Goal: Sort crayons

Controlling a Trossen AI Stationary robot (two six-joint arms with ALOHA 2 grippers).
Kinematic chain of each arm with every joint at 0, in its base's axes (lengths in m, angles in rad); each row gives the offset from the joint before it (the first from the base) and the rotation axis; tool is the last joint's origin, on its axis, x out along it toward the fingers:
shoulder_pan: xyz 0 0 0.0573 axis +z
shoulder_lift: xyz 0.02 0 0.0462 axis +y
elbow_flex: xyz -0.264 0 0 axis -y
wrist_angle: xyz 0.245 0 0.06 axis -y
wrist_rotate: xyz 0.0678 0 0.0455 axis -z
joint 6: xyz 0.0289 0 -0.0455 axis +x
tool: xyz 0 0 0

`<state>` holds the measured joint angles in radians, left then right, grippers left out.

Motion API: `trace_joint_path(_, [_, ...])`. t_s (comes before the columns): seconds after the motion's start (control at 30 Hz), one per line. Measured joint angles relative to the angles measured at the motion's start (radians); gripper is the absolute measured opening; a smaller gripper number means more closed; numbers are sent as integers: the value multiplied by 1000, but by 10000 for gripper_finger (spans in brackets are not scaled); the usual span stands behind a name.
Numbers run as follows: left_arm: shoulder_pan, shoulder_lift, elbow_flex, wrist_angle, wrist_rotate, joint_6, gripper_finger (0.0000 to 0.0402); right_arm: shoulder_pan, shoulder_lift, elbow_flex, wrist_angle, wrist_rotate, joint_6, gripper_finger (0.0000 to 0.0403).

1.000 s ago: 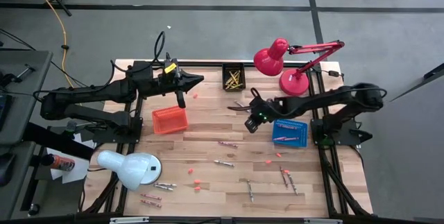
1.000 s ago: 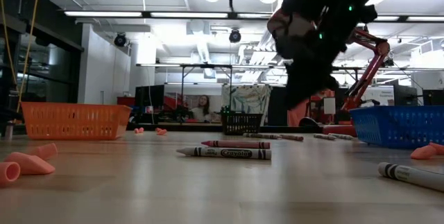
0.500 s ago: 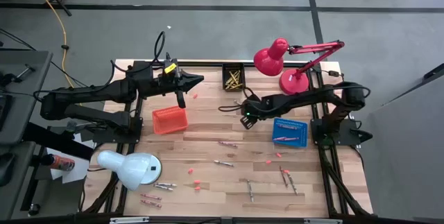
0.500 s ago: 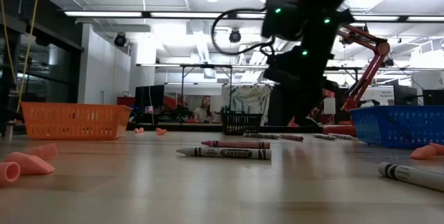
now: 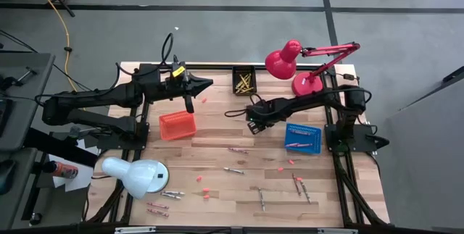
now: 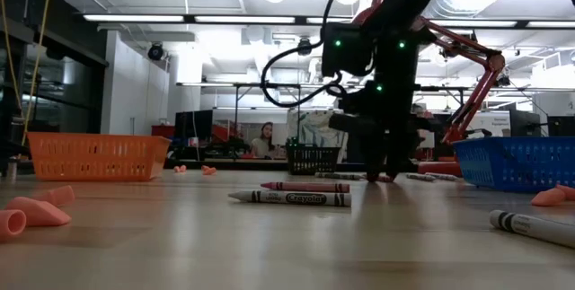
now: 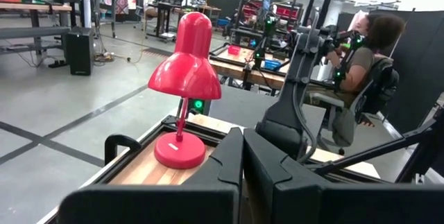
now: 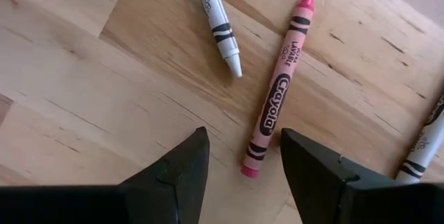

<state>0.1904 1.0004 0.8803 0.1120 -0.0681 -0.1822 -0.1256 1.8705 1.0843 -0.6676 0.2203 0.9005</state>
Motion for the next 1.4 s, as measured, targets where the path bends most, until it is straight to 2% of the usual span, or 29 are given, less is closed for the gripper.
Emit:
trace_joint_path(0.17, [0, 0, 0, -13, 0, 0, 0, -18, 8, -1, 2, -37, -44, 131])
trace_joint_path(0.37, [0, 0, 0, -15, 0, 0, 0, -18, 12, -2, -31, -29, -105, 18])
trace_joint_path(0.67, [0, 0, 0, -18, 0, 1, 0, 13, -57, -13, -131, -45, -178, 5])
trace_joint_path(0.8, [0, -20, -1, -19, 6, 2, 0, 25, -158, -17, -221, 0, -210, 3])
trace_joint_path(0.9, [1, -48, -1, -25, 5, 5, 0, 28, -267, -67, -219, 12, -247, 2])
trace_joint_path(1.03, [8, -89, -1, -72, 2, 35, 0, 28, -433, -159, -69, -42, -297, 1])
trace_joint_path(1.17, [8, -105, 0, -127, -20, 33, 0, 28, -555, -261, 216, -177, -342, 1])
trace_joint_path(1.27, [8, -103, 0, -151, -20, 3, 0, 41, -576, -298, 412, -241, -382, 1])
trace_joint_path(1.4, [-4, -66, 0, -140, -20, 14, 0, 62, -551, -272, 605, -248, -471, 1])
